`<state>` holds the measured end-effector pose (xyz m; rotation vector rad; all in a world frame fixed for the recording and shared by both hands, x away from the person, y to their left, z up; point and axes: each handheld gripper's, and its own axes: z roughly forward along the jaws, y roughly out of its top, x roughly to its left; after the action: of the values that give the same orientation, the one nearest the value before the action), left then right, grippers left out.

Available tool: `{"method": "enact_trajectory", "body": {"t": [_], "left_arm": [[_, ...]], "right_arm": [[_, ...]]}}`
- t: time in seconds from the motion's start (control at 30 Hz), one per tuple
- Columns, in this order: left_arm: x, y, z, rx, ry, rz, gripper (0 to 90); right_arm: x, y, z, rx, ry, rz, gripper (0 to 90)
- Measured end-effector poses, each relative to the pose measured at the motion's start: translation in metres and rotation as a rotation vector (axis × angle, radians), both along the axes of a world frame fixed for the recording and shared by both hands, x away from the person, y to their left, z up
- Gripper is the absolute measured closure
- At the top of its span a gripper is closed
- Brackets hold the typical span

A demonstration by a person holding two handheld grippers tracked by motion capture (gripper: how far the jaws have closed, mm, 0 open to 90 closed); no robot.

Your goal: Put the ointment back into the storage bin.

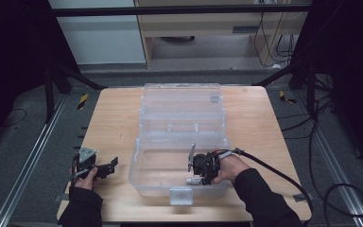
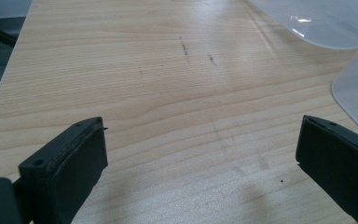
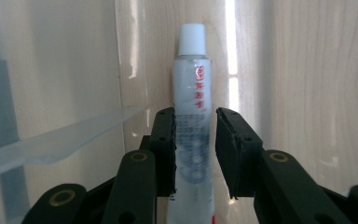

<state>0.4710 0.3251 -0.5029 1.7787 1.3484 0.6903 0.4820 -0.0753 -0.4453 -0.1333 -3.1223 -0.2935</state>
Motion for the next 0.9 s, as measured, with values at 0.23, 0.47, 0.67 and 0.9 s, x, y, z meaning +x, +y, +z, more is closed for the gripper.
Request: {"method": "enact_trajectory", "body": {"t": [0.23,0.47,0.67,0.9], "left_arm": [[0.0,0.0,0.0,0.0,-0.001,0.001,1.3],[0.0,0.0,0.0,0.0,0.0,0.0,1.3],[0.0,0.0,0.0,-0.001,0.0,0.0,1.3],[0.0,0.0,0.0,-0.001,-0.001,0.001,1.3]], "right_arm": [[-0.001,-0.007,0.014,0.074,-0.016,-0.028,64.4],[-0.005,-0.015,0.03,0.143,-0.032,-0.084,60.4],[-0.01,-0.025,0.049,0.264,-0.048,-0.149,55.6],[-0.016,-0.034,0.065,0.381,-0.084,-0.203,52.8]]}}
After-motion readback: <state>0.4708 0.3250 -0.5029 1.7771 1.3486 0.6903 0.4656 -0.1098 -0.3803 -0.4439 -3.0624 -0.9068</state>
